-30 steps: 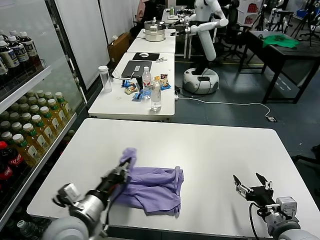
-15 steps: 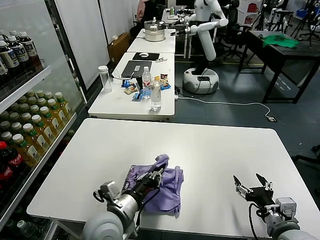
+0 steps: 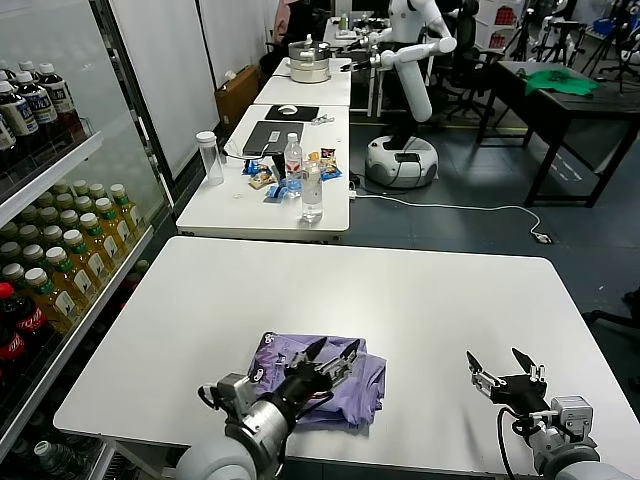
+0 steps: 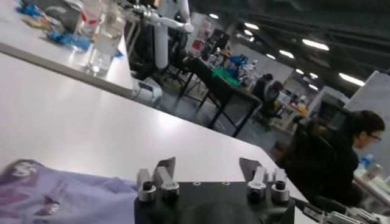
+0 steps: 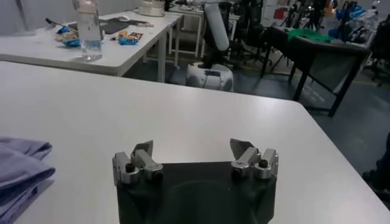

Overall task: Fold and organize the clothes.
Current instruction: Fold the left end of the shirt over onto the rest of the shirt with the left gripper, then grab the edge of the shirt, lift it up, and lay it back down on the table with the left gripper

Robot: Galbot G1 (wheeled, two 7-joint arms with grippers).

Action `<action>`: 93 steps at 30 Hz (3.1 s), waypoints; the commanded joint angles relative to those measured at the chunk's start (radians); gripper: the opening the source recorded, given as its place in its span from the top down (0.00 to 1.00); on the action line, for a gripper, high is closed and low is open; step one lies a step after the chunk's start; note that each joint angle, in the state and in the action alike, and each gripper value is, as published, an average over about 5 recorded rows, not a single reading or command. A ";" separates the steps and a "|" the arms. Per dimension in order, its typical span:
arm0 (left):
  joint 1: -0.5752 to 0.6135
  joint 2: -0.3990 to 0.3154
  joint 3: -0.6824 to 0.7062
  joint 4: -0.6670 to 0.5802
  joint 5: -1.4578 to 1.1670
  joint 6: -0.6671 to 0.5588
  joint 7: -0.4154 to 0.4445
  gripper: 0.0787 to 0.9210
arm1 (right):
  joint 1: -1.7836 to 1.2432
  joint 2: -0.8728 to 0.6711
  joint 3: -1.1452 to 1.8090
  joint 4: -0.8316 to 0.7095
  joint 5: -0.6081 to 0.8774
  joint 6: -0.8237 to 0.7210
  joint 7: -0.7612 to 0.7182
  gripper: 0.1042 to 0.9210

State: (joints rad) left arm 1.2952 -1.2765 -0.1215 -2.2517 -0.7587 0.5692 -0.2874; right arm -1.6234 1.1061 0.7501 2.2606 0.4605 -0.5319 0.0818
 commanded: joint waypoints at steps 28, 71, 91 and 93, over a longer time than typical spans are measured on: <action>0.049 -0.020 -0.017 0.256 0.419 -0.006 -0.157 0.23 | -0.010 0.000 0.015 0.003 -0.012 0.009 -0.004 0.12; -0.058 0.361 -0.417 -0.058 -0.075 0.014 -0.118 0.94 | 0.053 0.031 -0.018 -0.008 -0.005 0.012 0.002 0.12; -0.028 0.014 0.197 0.089 0.655 0.013 -0.131 0.94 | 0.055 0.061 -0.033 -0.001 -0.060 0.021 -0.005 0.12; -0.033 -0.004 0.201 0.083 0.577 0.008 -0.117 0.93 | 0.057 0.059 -0.033 0.001 -0.060 0.022 -0.007 0.12</action>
State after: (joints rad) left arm 1.2630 -1.1682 -0.1257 -2.1941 -0.2874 0.5818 -0.4185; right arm -1.5684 1.1613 0.7179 2.2558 0.4142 -0.5123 0.0777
